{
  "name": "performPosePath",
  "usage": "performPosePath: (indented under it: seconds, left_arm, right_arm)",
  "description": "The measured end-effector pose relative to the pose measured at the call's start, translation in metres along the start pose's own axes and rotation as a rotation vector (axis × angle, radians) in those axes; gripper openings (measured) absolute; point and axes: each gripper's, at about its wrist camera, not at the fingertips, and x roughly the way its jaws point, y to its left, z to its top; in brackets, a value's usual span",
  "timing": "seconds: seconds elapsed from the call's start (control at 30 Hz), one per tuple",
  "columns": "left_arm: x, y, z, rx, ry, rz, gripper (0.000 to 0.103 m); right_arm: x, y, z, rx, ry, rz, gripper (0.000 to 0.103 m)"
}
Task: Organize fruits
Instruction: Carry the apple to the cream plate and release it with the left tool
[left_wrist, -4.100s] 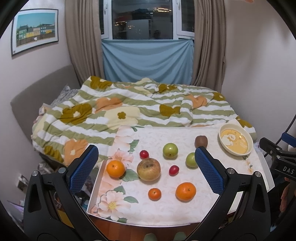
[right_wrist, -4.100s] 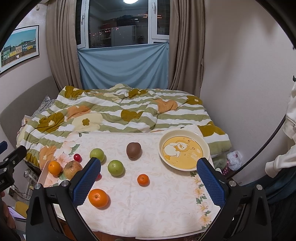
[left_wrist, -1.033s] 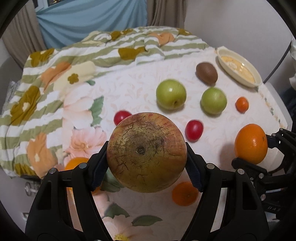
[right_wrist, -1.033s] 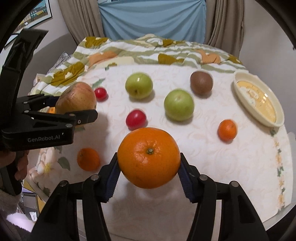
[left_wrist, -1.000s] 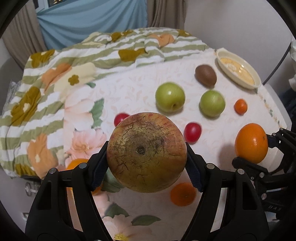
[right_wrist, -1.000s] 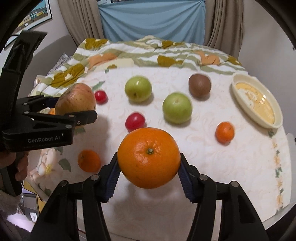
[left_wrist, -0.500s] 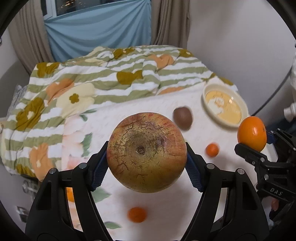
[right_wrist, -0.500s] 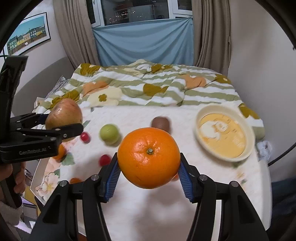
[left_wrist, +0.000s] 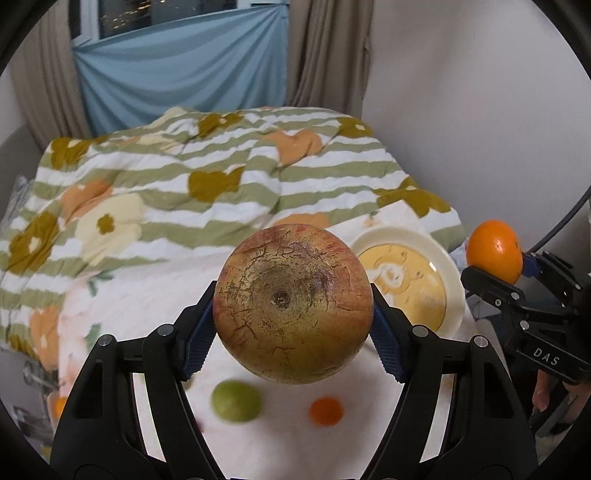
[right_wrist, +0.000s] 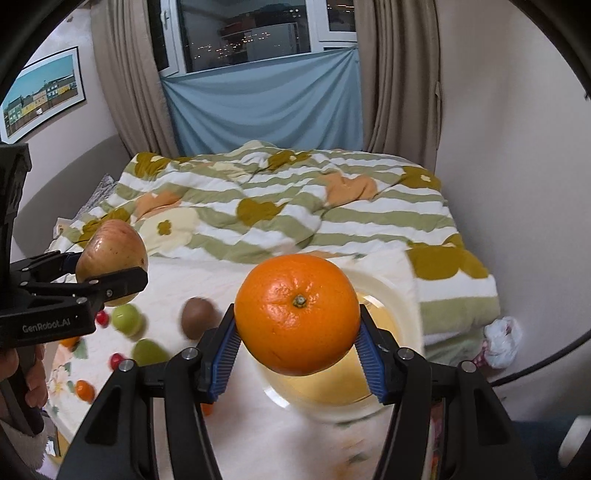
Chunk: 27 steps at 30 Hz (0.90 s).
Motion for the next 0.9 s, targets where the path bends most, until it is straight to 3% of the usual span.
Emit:
performPosePath:
  seconds: [0.27, 0.53, 0.9]
  left_arm:
    - [0.070, -0.042, 0.023, 0.061, 0.060, -0.086, 0.081]
    - [0.135, -0.078, 0.023, 0.146, 0.162, -0.163, 0.081]
    - [0.178, -0.113, 0.020, 0.338, 0.204, -0.167, 0.081]
  right_arm:
    - [0.028, -0.047, 0.010, 0.052, 0.017, -0.041, 0.055]
    - [0.047, -0.074, 0.008, 0.118, 0.047, -0.095, 0.055]
    - [0.055, -0.096, -0.003, 0.228, 0.078, -0.138, 0.055]
